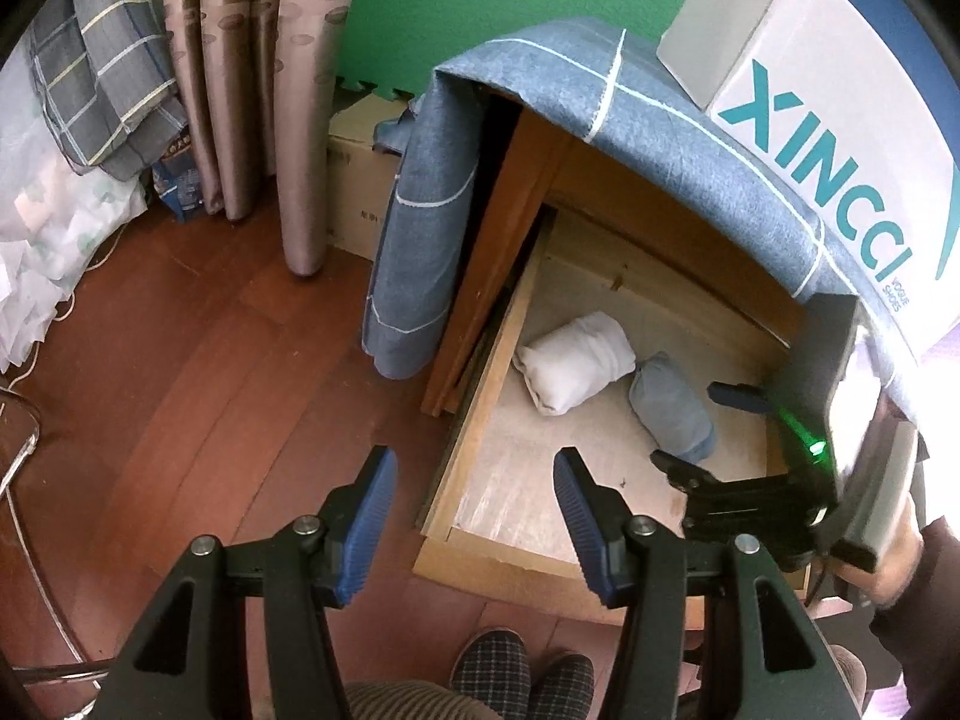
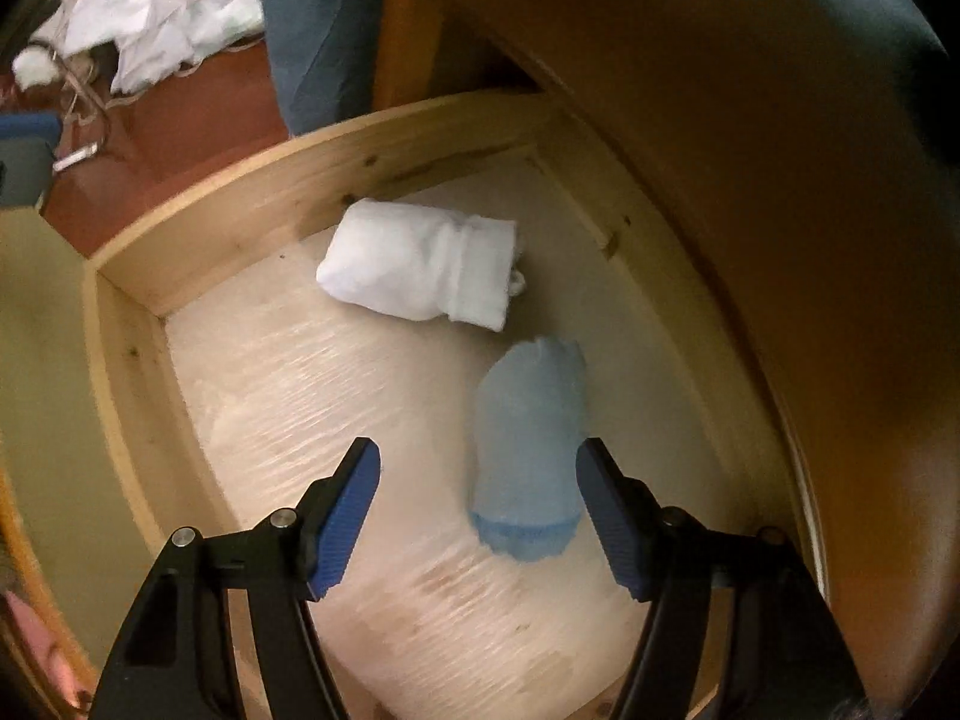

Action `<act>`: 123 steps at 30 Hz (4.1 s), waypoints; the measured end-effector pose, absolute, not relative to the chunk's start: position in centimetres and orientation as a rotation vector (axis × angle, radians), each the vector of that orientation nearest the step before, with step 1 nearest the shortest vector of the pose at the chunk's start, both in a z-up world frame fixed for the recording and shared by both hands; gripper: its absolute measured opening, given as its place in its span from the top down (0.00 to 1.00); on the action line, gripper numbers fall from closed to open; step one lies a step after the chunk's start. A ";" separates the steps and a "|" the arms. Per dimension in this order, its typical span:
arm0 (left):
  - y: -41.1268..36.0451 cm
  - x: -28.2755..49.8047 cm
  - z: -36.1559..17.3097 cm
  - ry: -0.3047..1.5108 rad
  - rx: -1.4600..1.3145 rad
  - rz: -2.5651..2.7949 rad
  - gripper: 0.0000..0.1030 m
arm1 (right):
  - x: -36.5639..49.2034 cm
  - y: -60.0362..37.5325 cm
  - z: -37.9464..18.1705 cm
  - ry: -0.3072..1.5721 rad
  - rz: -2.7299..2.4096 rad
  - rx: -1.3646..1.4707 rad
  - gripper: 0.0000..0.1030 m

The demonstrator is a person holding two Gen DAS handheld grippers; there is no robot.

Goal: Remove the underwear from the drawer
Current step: 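Move the right tool back down to the blue rolled sock in the drawer, then grasp the blue rolled sock with the right tool and lift it, then lower the left tool into the drawer toward the white rolled sock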

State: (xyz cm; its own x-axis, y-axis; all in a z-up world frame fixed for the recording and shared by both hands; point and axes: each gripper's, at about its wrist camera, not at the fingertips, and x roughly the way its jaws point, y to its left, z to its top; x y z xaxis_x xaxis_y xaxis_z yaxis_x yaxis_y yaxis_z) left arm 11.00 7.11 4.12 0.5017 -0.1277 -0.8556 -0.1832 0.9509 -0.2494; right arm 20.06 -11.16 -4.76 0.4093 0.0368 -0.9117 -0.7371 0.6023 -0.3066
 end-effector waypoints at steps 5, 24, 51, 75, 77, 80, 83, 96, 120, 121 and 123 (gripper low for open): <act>7.3 11.0 4.0 1.047 -0.343 0.033 0.46 | 20.8 -10.7 -6.8 1.054 0.540 -0.837 0.39; 7.6 11.3 3.8 1.042 -0.363 0.027 0.46 | 23.8 -11.2 -9.5 1.039 0.496 -0.886 0.37; 7.8 11.3 3.8 1.037 -0.386 0.024 0.46 | 24.0 -14.7 -9.3 1.215 0.510 -0.792 0.61; 6.8 11.3 3.9 1.048 -0.352 0.018 0.46 | 16.9 -20.0 -0.2 1.243 0.299 -0.226 0.64; 6.6 11.4 3.9 1.052 -0.341 0.022 0.46 | 16.1 -21.2 0.6 1.216 0.246 -0.140 0.64; 6.4 11.4 4.0 1.056 -0.330 0.014 0.46 | 14.9 -23.1 1.3 1.192 0.194 -0.019 0.64; 6.1 11.2 4.2 1.046 -0.309 0.014 0.46 | 12.6 -24.5 2.5 1.168 0.149 0.060 0.64; 1.6 13.2 6.0 1.053 0.027 -0.131 0.46 | 11.0 -27.2 2.7 1.081 0.074 0.210 0.64; -4.6 20.0 -2.6 1.231 0.498 -0.454 0.46 | 10.4 -28.4 3.7 1.077 0.094 0.270 0.62; -4.8 20.2 -3.0 1.235 0.511 -0.459 0.46 | 10.4 -28.3 3.8 1.075 0.094 0.267 0.61; -5.0 20.8 -3.6 1.237 0.530 -0.465 0.46 | 10.4 -28.1 3.9 1.079 0.102 0.266 0.61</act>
